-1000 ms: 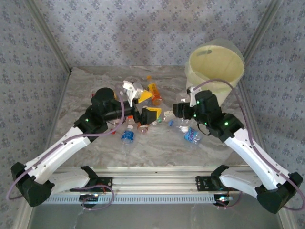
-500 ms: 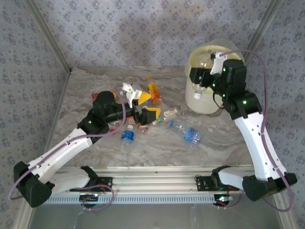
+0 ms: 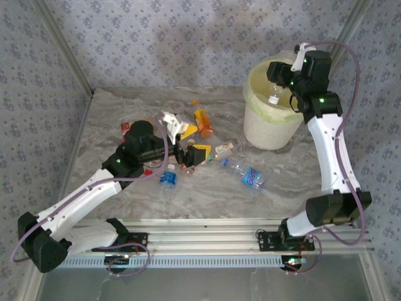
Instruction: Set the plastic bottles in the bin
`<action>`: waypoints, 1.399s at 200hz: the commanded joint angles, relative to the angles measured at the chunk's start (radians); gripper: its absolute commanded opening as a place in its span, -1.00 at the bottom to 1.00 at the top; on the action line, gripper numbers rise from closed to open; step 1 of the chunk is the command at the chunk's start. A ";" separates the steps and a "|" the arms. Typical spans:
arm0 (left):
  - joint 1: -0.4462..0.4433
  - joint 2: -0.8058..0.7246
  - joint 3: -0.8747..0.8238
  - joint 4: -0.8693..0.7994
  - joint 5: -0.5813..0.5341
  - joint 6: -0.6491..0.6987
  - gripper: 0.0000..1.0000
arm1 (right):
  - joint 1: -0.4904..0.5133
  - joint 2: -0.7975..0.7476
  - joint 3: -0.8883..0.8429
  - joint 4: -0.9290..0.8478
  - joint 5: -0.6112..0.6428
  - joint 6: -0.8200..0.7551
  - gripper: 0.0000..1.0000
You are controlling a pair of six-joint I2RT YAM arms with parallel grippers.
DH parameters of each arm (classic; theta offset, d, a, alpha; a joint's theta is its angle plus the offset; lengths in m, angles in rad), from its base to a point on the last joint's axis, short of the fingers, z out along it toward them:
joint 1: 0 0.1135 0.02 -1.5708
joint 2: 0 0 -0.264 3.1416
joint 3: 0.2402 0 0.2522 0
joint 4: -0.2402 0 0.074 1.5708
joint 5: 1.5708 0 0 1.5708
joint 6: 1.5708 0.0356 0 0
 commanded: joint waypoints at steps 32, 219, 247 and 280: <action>-0.014 -0.021 0.038 -0.051 -0.042 0.059 0.99 | -0.076 0.122 0.063 -0.059 0.039 -0.005 0.35; -0.071 0.013 0.095 -0.209 -0.082 0.206 0.99 | -0.057 0.382 0.104 -0.336 -0.104 -0.099 0.38; -0.072 0.011 0.096 -0.215 -0.087 0.212 0.99 | -0.051 0.403 0.127 -0.366 -0.096 -0.096 0.45; -0.073 0.013 0.098 -0.222 -0.088 0.217 0.99 | -0.050 0.394 0.135 -0.371 -0.091 -0.089 0.55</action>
